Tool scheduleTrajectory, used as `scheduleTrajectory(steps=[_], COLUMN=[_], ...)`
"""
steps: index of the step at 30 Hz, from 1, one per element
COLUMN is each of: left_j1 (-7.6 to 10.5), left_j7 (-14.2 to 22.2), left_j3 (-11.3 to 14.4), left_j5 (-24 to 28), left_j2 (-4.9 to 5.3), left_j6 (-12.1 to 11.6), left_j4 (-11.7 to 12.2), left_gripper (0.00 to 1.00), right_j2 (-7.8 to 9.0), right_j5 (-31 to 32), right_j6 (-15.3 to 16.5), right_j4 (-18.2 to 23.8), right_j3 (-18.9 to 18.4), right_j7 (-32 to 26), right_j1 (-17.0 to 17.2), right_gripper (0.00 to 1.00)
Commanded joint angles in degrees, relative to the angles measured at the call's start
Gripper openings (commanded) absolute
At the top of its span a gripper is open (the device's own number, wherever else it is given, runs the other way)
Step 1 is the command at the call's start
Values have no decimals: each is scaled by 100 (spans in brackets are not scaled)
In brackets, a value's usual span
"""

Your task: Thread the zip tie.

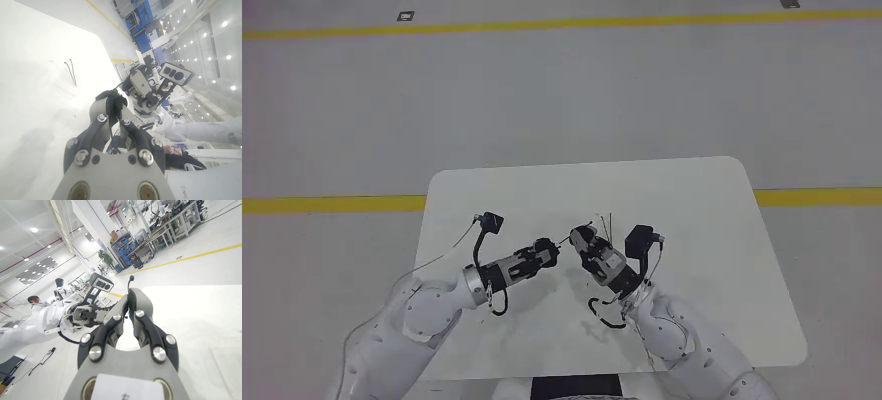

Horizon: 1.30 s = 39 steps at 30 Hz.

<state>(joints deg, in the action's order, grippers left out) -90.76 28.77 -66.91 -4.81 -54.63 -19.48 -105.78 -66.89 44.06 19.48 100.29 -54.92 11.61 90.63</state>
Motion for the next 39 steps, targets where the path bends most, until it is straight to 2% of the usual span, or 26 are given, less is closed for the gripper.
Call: scheduleTrajectory(steps=[1,28,39], left_j1=[5,11,10], left_j7=[-11,-44,-28], left_j3=[3,17,35], left_j5=[0,82,69], left_j2=[1,24,34], left_j6=[0,0,0], left_j4=[15,26,-46], left_gripper=[0,0,0], right_j2=[1,5,-3], right_j5=[11,88,74], right_j6=[0,0,0], right_j4=[12,52,16], right_j3=[-6,-26,-54], right_j7=[-3,-46,-70], right_j1=[9,45,47], right_gripper=[0,0,0])
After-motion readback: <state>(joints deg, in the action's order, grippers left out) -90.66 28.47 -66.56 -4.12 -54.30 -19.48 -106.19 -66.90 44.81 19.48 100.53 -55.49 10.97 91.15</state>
